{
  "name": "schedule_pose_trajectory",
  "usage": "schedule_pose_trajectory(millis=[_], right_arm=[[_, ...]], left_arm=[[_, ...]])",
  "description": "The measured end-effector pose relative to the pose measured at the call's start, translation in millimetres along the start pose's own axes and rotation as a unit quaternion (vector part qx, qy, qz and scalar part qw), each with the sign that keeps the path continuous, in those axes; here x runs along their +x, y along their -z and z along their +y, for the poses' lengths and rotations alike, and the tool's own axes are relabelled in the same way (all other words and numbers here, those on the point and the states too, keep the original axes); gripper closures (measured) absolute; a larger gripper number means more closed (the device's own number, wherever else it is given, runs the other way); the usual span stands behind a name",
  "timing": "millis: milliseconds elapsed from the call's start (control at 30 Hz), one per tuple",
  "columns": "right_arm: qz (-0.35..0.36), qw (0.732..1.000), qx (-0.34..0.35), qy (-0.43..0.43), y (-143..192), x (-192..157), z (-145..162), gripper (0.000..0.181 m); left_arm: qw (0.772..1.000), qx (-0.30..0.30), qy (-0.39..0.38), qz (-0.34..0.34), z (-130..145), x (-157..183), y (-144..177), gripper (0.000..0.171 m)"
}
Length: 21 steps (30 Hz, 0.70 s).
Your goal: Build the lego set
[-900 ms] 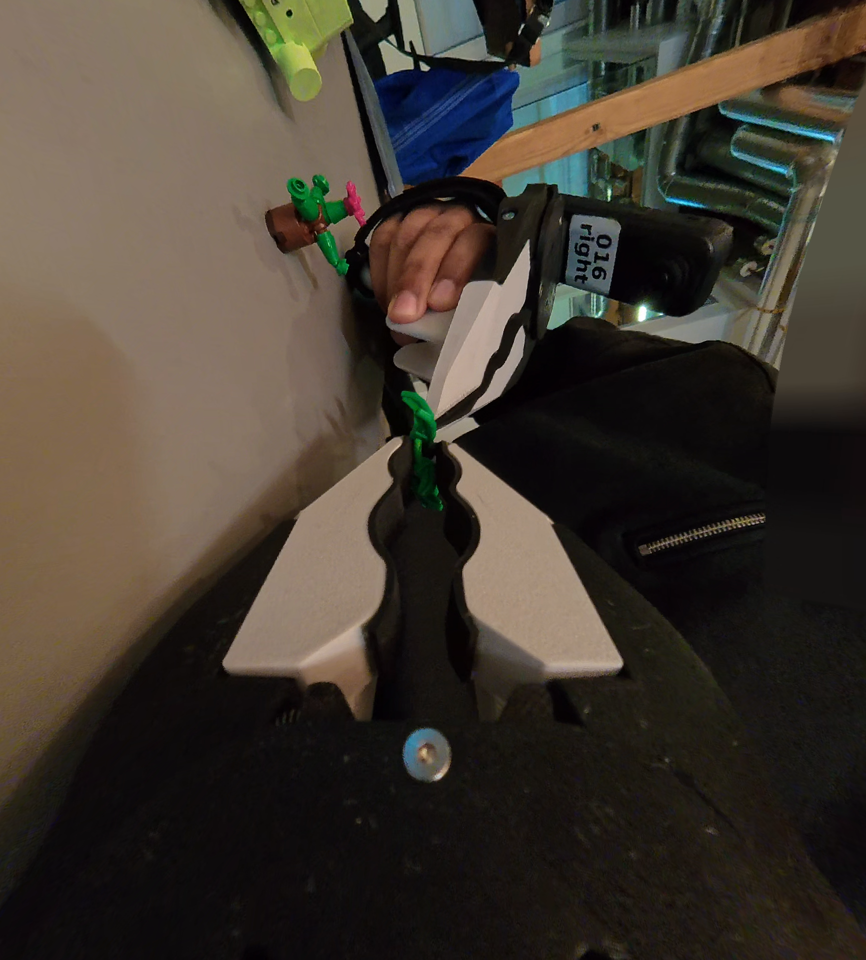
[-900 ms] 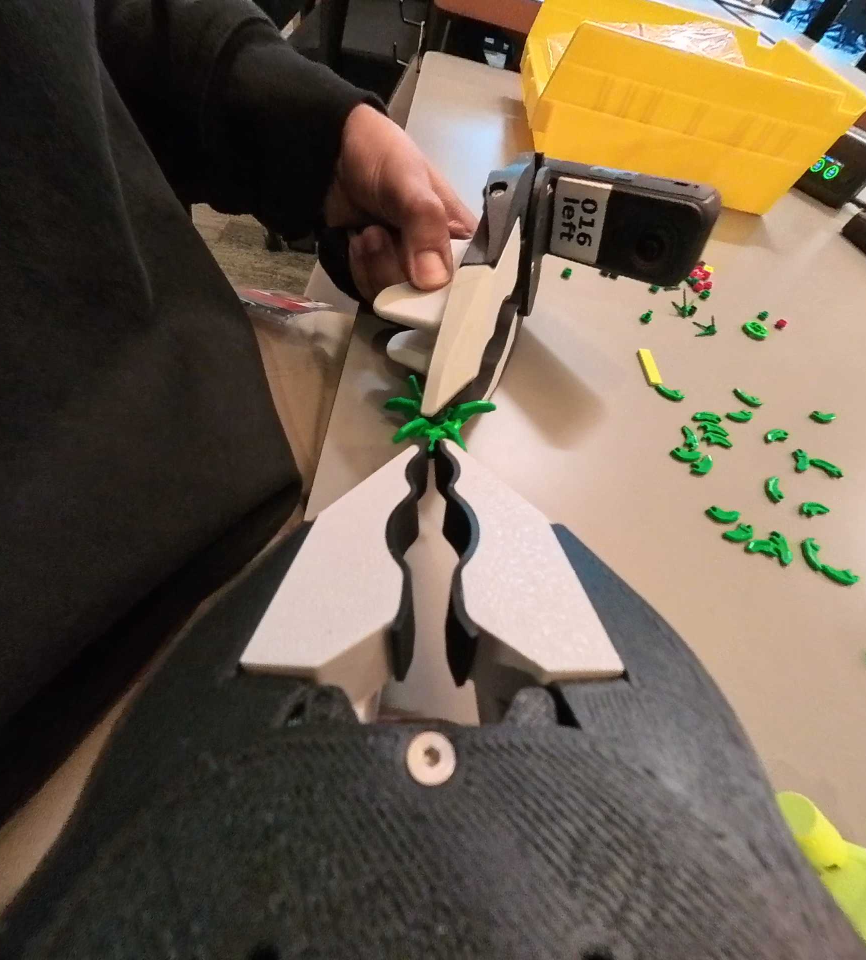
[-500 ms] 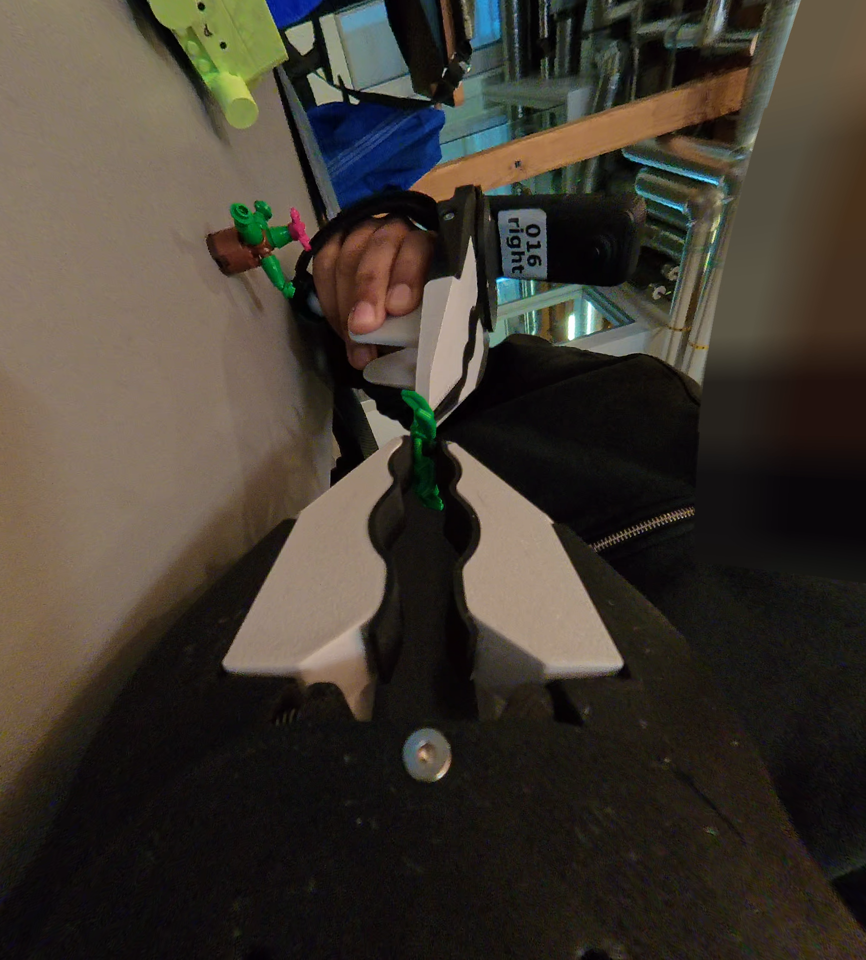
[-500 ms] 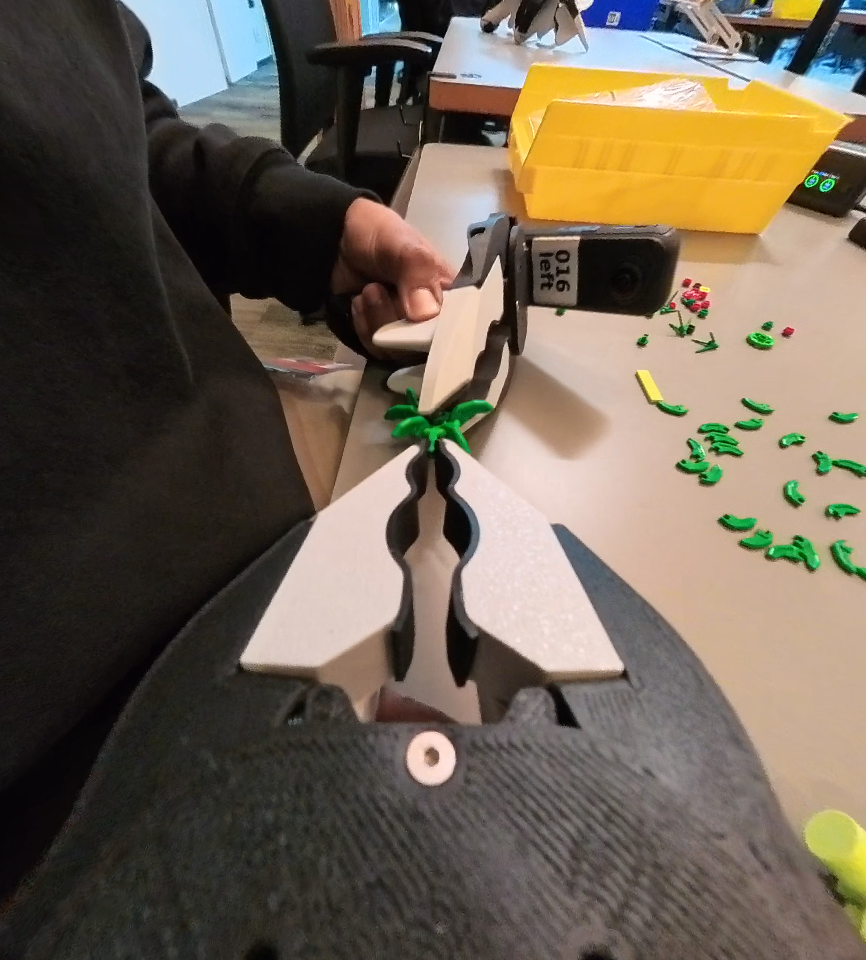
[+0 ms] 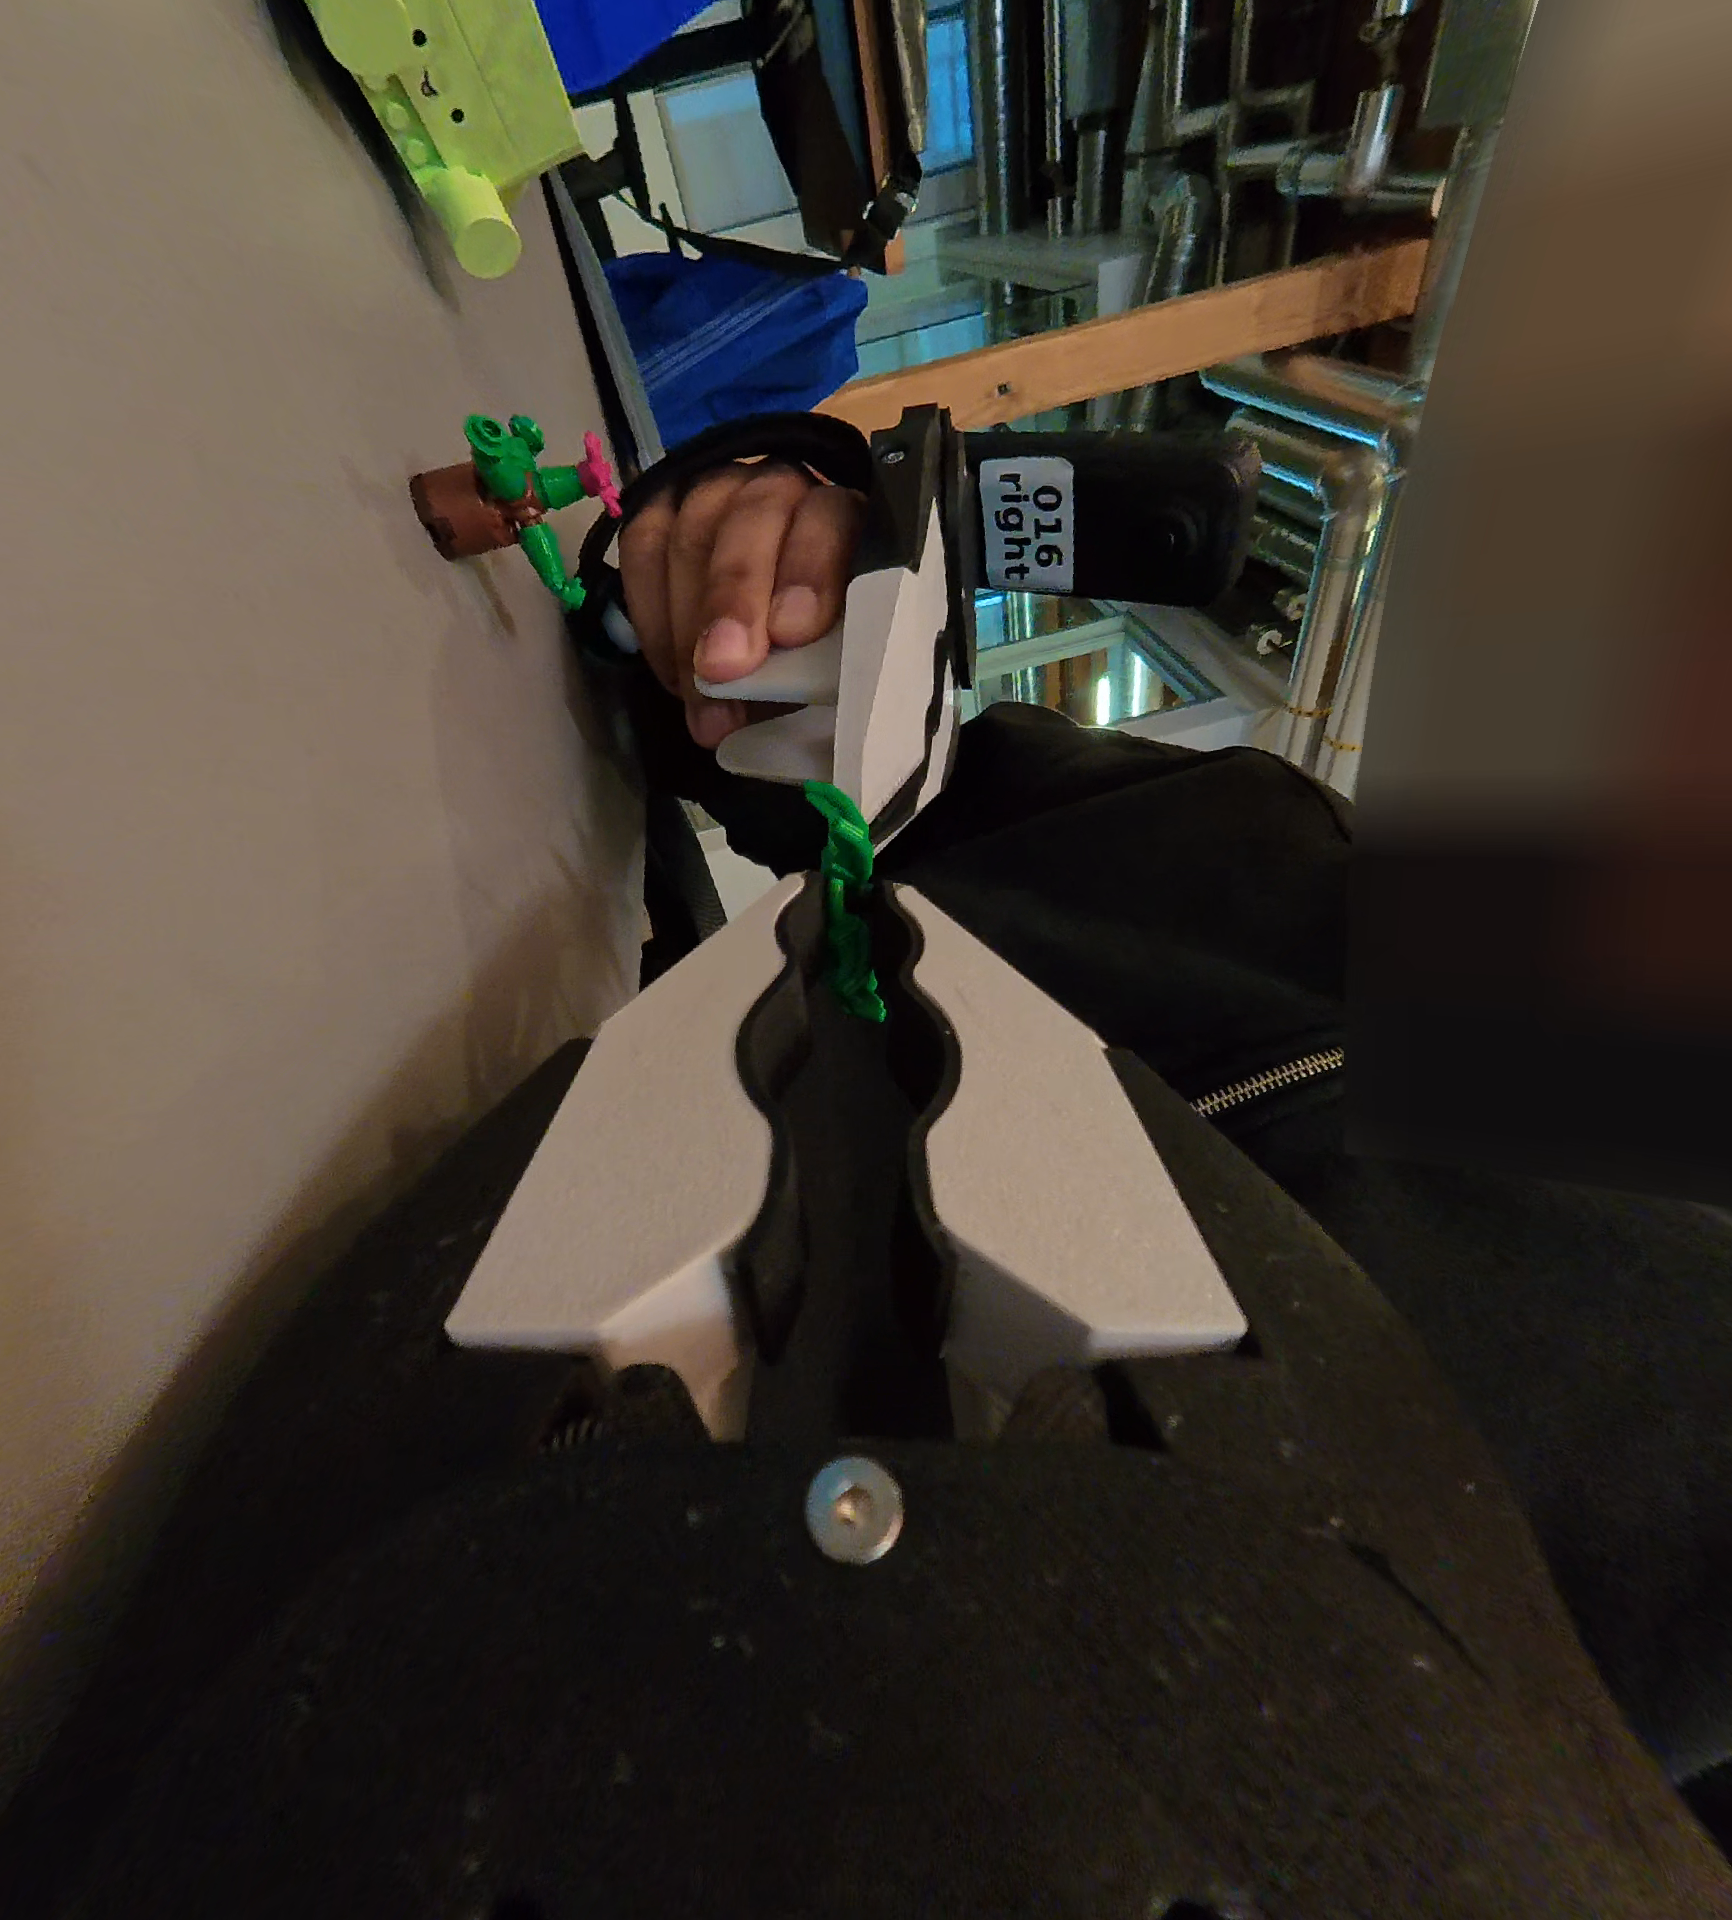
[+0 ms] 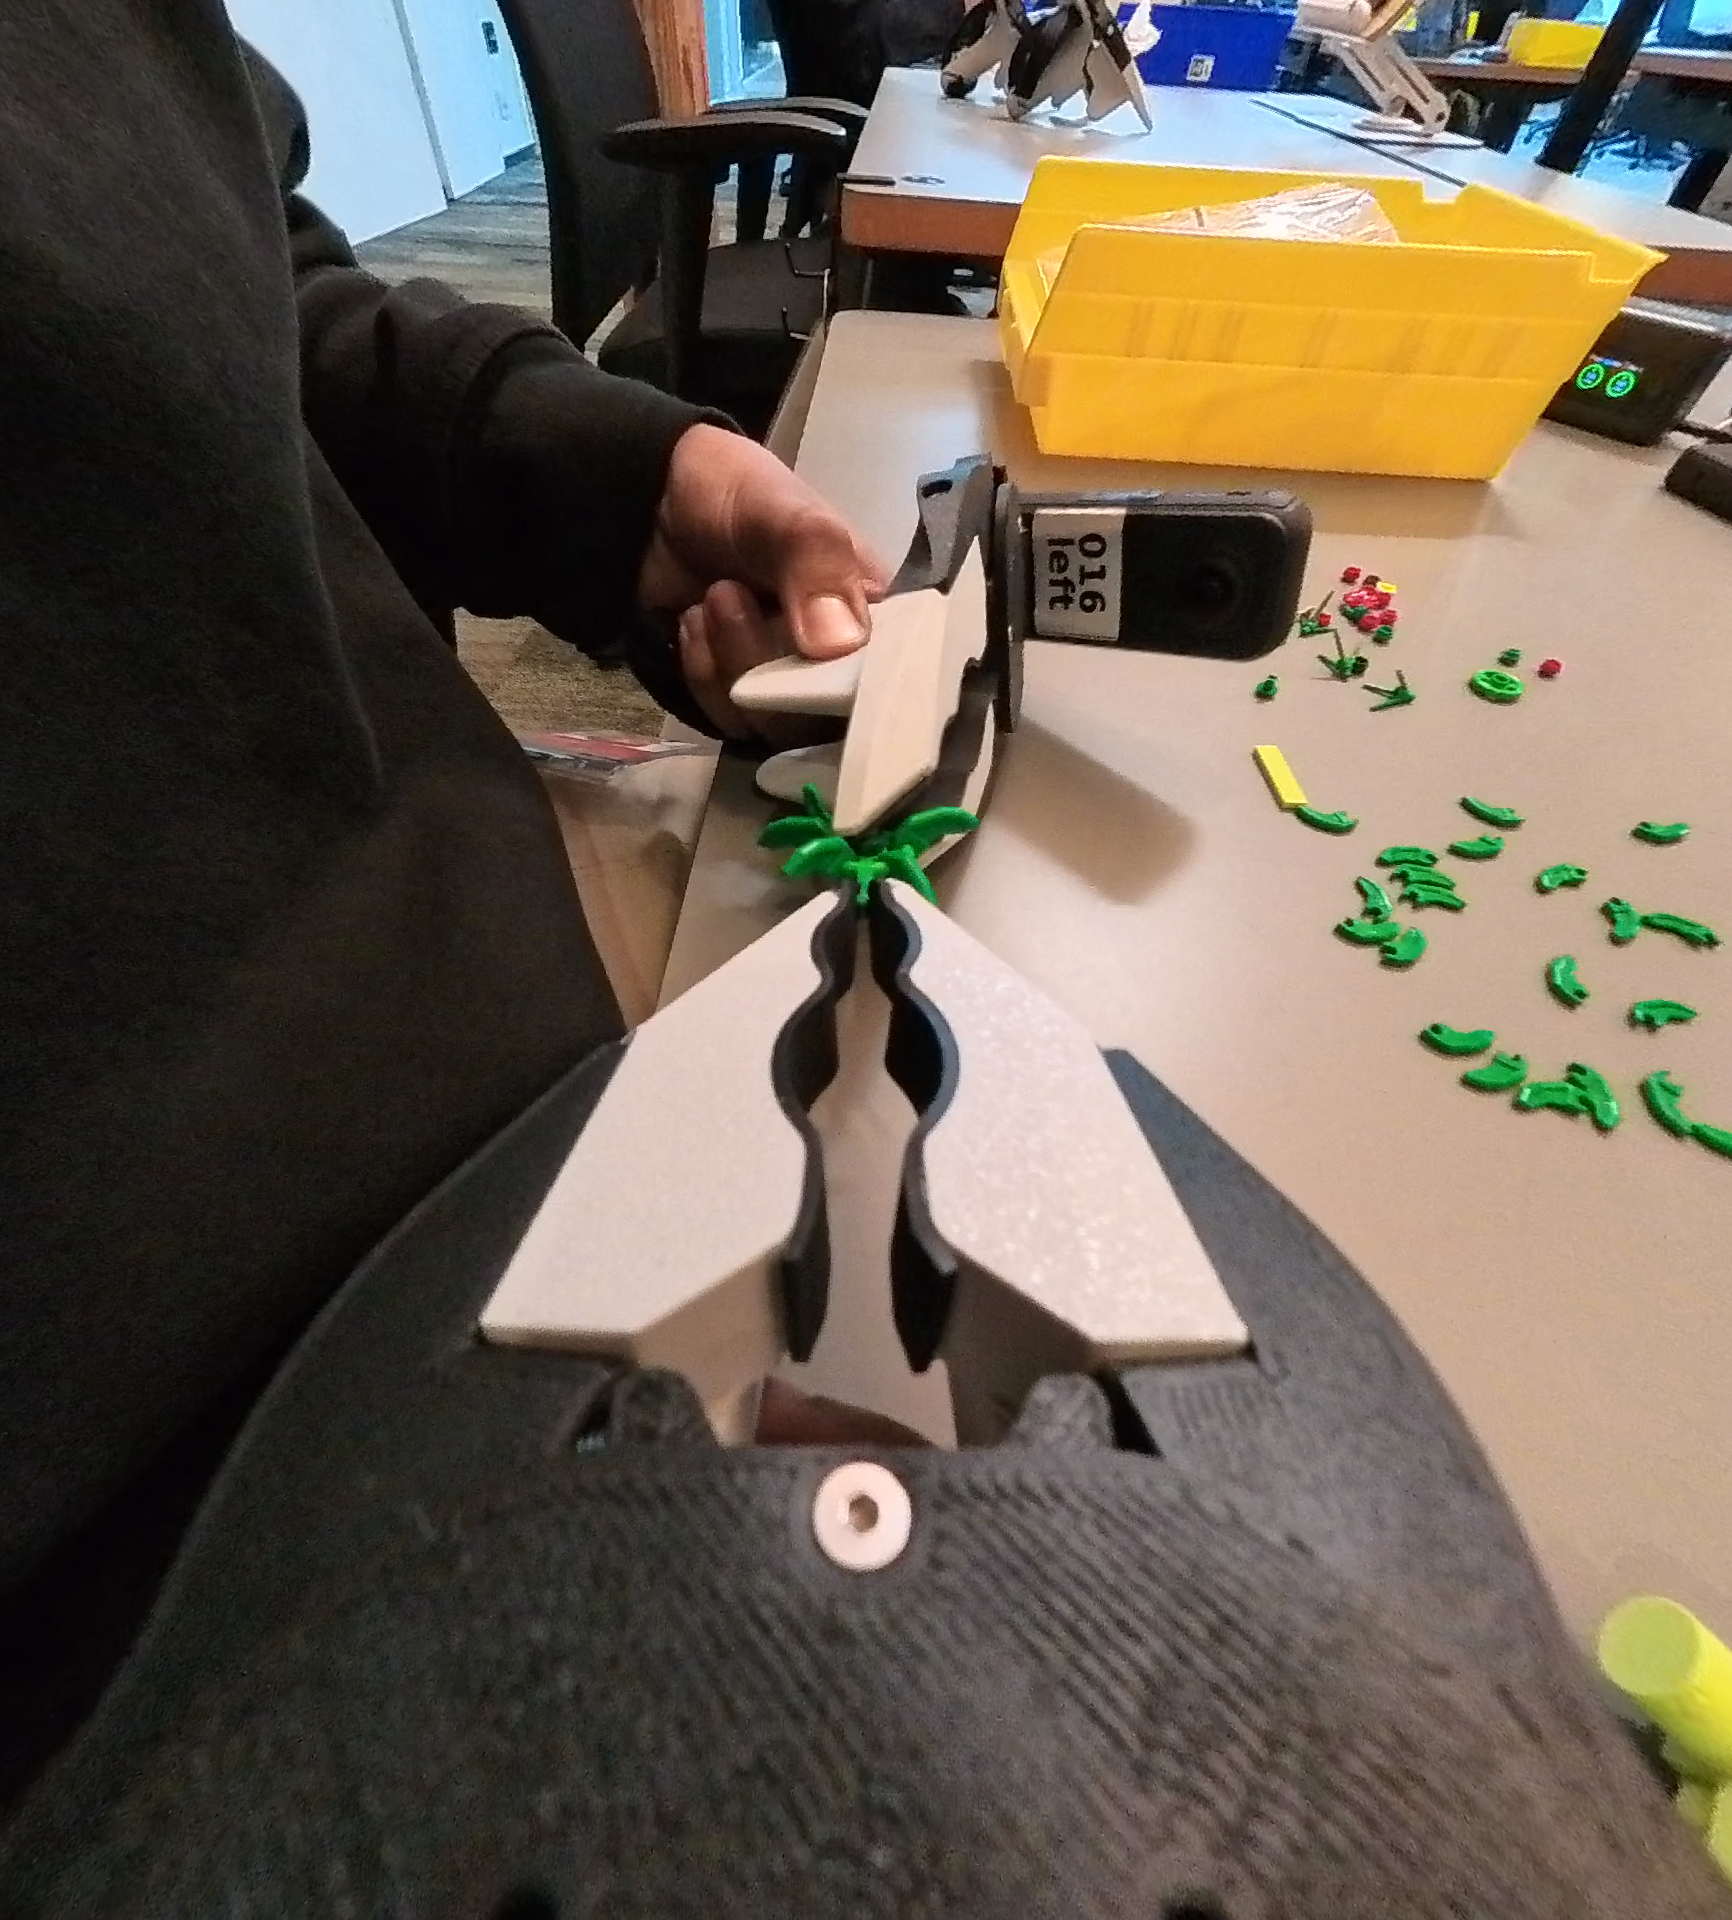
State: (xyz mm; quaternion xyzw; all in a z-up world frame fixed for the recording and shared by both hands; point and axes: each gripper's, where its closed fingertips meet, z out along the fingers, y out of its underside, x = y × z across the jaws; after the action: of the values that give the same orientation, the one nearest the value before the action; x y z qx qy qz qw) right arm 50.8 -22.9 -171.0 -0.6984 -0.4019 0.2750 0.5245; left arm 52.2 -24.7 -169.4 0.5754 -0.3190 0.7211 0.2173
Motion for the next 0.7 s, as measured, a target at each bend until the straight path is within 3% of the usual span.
schedule_pose_trajectory(millis=[700], right_arm=[[-0.016, 1.000, -0.008, -0.011, -1.8, -1.3, 2.0, 0.180]], left_arm=[[1.000, -0.008, 0.017, -0.007, 2.1, -4.2, -0.4, 0.165]])
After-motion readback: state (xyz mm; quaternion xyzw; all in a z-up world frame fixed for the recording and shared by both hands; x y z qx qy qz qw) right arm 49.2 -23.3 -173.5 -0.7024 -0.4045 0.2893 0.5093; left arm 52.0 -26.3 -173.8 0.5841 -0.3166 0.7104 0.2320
